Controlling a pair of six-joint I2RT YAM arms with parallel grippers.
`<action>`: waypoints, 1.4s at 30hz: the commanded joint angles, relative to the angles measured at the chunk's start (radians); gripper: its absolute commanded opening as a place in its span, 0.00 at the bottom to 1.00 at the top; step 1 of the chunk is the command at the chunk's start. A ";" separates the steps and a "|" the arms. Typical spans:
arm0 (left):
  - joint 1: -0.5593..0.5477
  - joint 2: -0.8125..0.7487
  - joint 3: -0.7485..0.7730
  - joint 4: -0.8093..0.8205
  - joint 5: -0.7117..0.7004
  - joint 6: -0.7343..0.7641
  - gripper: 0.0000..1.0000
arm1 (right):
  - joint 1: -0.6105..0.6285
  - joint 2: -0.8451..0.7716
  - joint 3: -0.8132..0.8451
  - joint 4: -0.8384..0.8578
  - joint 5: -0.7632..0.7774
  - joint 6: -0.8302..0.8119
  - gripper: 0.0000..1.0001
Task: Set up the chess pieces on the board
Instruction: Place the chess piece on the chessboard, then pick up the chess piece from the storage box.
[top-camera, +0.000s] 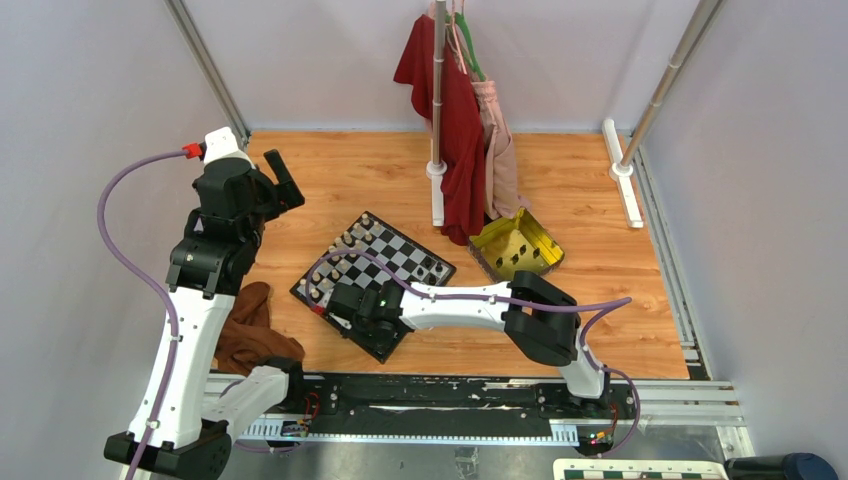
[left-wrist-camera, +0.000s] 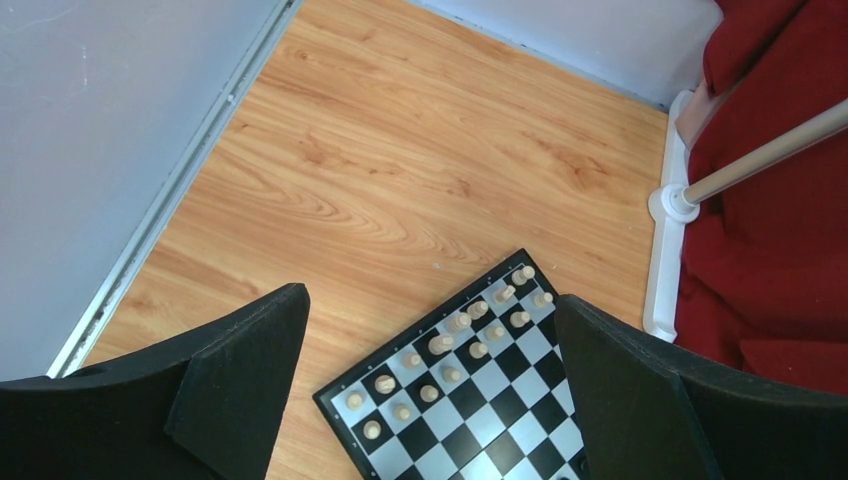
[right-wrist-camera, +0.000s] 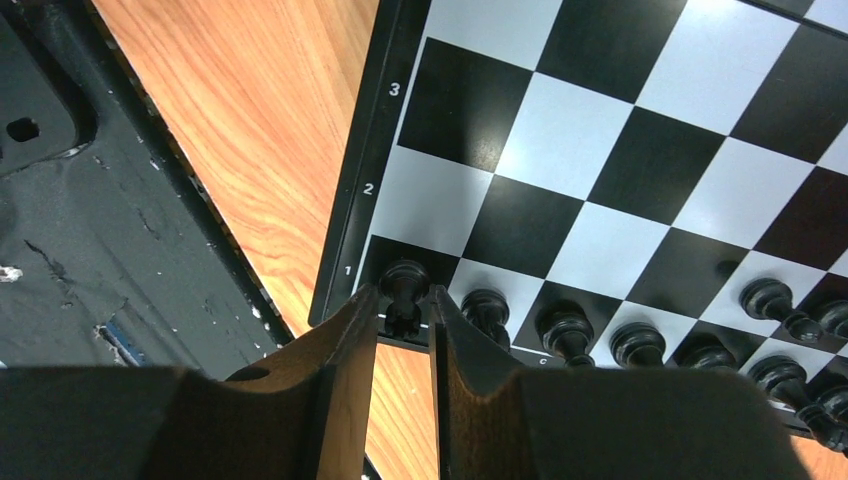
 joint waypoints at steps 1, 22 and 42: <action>0.010 -0.008 -0.006 0.014 0.008 -0.005 1.00 | -0.012 -0.019 0.031 -0.032 -0.043 -0.018 0.30; 0.020 -0.011 -0.008 0.010 0.020 -0.013 1.00 | -0.009 -0.092 0.093 -0.069 -0.005 -0.034 0.31; 0.023 -0.023 -0.060 0.010 0.034 -0.035 1.00 | -0.385 -0.454 -0.155 -0.019 0.490 0.226 0.39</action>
